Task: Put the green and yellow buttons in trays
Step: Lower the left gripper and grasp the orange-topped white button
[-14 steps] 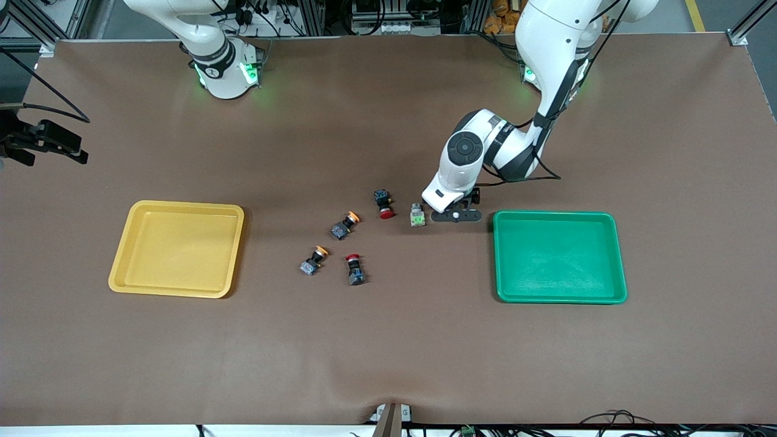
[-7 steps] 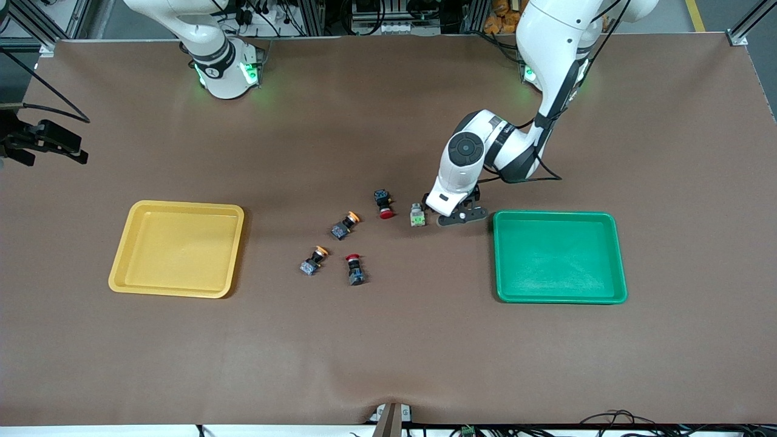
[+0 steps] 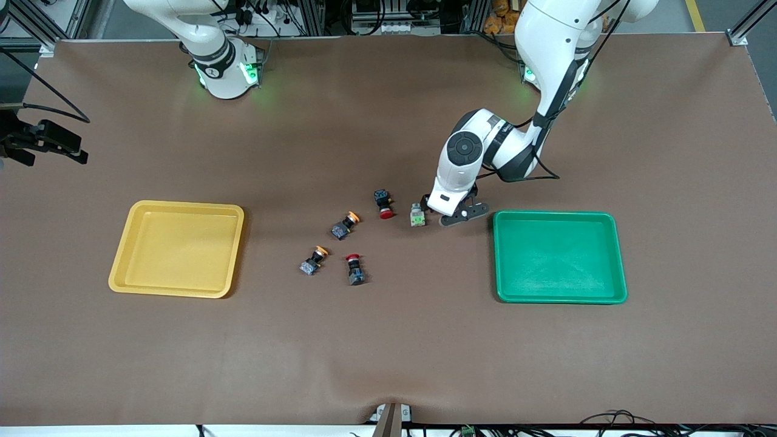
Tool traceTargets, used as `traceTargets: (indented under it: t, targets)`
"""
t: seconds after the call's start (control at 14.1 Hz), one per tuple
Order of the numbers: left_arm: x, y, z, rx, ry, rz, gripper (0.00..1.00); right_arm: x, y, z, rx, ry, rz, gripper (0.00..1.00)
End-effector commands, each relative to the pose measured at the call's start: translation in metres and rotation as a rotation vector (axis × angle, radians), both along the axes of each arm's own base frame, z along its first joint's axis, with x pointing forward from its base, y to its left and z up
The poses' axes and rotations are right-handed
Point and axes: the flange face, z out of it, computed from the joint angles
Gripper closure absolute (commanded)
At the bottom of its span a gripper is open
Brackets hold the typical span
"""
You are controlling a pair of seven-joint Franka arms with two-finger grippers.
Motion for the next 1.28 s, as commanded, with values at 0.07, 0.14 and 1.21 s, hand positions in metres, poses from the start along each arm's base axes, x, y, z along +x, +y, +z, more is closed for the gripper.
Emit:
traceTargets:
  t: [0.07, 0.14, 1.21]
  targets:
    - [-0.0080, -0.0055, -0.0001, 0.006, 0.014, 0.059, 0.00, 0.0004, -0.0027, 0.0040, 0.003, -0.003, -0.008, 0.00]
    - [-0.0108, -0.0032, -0.0004, 0.019, 0.028, 0.052, 0.00, 0.0004, -0.0027, 0.0040, 0.003, -0.003, -0.008, 0.00]
    - [-0.0125, -0.0019, -0.0015, 0.026, 0.032, 0.047, 0.34, 0.0007, -0.0035, 0.0036, 0.003, -0.004, -0.011, 0.00]
